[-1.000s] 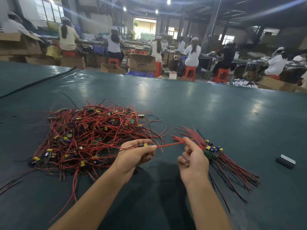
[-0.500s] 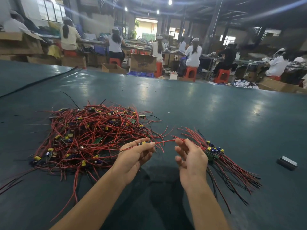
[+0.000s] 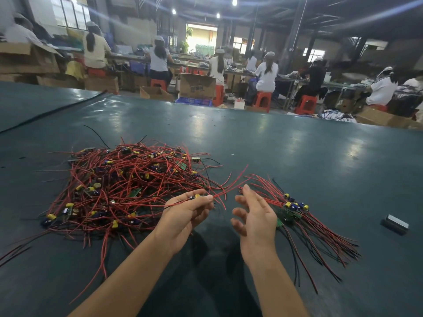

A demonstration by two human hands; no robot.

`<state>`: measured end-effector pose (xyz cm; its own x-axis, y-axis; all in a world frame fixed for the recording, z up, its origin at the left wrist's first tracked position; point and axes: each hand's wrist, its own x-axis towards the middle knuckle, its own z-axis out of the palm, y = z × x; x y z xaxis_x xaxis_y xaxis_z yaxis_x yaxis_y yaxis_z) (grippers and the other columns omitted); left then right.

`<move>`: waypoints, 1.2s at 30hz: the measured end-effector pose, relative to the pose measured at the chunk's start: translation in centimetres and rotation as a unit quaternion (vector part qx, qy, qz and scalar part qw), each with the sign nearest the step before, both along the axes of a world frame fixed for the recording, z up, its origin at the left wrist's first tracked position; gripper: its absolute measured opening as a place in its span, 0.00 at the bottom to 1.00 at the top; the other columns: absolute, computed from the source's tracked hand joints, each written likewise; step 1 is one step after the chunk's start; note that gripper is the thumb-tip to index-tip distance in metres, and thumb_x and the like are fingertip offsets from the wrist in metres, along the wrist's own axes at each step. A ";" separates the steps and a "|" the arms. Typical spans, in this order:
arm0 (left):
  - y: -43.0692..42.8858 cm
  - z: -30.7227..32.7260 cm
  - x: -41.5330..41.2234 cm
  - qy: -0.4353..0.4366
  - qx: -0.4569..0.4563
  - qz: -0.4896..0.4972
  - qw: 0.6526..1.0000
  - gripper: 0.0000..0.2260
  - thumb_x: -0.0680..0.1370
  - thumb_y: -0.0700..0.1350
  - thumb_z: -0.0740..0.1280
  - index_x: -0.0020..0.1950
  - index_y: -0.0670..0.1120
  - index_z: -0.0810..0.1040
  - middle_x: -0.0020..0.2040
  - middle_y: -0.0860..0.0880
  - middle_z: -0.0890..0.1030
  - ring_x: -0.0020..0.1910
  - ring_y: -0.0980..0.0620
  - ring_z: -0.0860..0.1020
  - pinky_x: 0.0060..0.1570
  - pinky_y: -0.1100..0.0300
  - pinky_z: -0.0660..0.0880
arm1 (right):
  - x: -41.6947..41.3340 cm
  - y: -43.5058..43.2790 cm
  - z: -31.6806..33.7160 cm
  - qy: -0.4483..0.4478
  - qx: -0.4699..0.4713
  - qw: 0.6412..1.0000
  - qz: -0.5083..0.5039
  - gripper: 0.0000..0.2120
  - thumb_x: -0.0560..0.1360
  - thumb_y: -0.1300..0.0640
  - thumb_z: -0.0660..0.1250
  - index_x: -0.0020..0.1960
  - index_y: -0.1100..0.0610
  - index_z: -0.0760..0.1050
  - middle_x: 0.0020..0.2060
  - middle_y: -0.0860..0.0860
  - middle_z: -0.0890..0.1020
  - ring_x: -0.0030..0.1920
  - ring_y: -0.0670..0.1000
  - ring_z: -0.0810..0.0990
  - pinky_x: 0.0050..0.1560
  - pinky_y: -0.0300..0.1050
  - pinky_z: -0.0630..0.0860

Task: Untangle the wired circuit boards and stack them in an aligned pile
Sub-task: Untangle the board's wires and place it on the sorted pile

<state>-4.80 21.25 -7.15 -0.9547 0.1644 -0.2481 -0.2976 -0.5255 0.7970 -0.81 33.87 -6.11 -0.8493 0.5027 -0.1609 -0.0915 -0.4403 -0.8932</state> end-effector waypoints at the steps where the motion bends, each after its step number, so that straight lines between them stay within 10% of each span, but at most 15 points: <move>1: 0.0 0.0 0.0 0.003 -0.002 0.002 1.000 0.09 0.70 0.32 0.73 0.48 0.41 0.80 0.34 0.44 0.83 0.31 0.53 0.82 0.28 0.66 0.76 | 0.0 -0.3 -0.1 -0.004 0.007 1.000 0.011 0.03 0.74 0.54 0.73 0.44 0.52 0.80 0.30 0.45 0.82 0.24 0.43 0.75 0.21 0.36 0.69; 13: 0.1 0.4 0.5 -0.003 0.022 -0.057 0.998 0.14 0.63 0.36 0.75 0.47 0.41 0.81 0.38 0.42 0.85 0.31 0.53 0.82 0.29 0.65 0.77 | 0.2 -2.0 -1.0 0.028 0.061 0.996 0.051 0.12 0.75 0.58 0.72 0.33 0.52 0.83 0.31 0.49 0.83 0.25 0.44 0.74 0.21 0.36 0.67; 25: -1.0 1.3 -0.2 -0.053 0.150 -0.079 0.984 0.13 0.66 0.44 0.73 0.47 0.39 0.82 0.34 0.49 0.82 0.27 0.57 0.79 0.28 0.66 0.78 | 0.9 -2.1 -0.3 0.120 0.175 0.970 0.122 0.18 0.75 0.71 0.68 0.42 0.49 0.87 0.37 0.51 0.86 0.28 0.44 0.77 0.23 0.36 0.70; 32: -1.6 1.7 0.4 -0.003 0.019 -0.225 0.974 0.17 0.65 0.39 0.73 0.54 0.41 0.82 0.32 0.49 0.79 0.25 0.58 0.75 0.28 0.67 0.75 | 0.3 -1.2 -0.5 -0.017 0.114 0.988 0.104 0.13 0.76 0.48 0.69 0.35 0.47 0.85 0.28 0.47 0.67 0.25 0.47 0.61 0.27 0.39 0.59; 36: -1.9 1.9 0.6 0.064 -0.094 -0.251 0.961 0.20 0.65 0.35 0.73 0.56 0.47 0.79 0.34 0.47 0.82 0.27 0.57 0.78 0.29 0.68 0.74 | 0.5 -1.0 -0.4 -0.080 0.095 0.979 0.159 0.16 0.71 0.40 0.72 0.41 0.53 0.85 0.30 0.49 0.73 0.28 0.48 0.71 0.27 0.37 0.68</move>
<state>-4.25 19.38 -5.20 -0.7918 0.5755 -0.2047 -0.3692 -0.1839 0.9110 -0.26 32.92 -6.47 -0.9394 0.2510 -0.2335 0.1707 -0.2481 -0.9536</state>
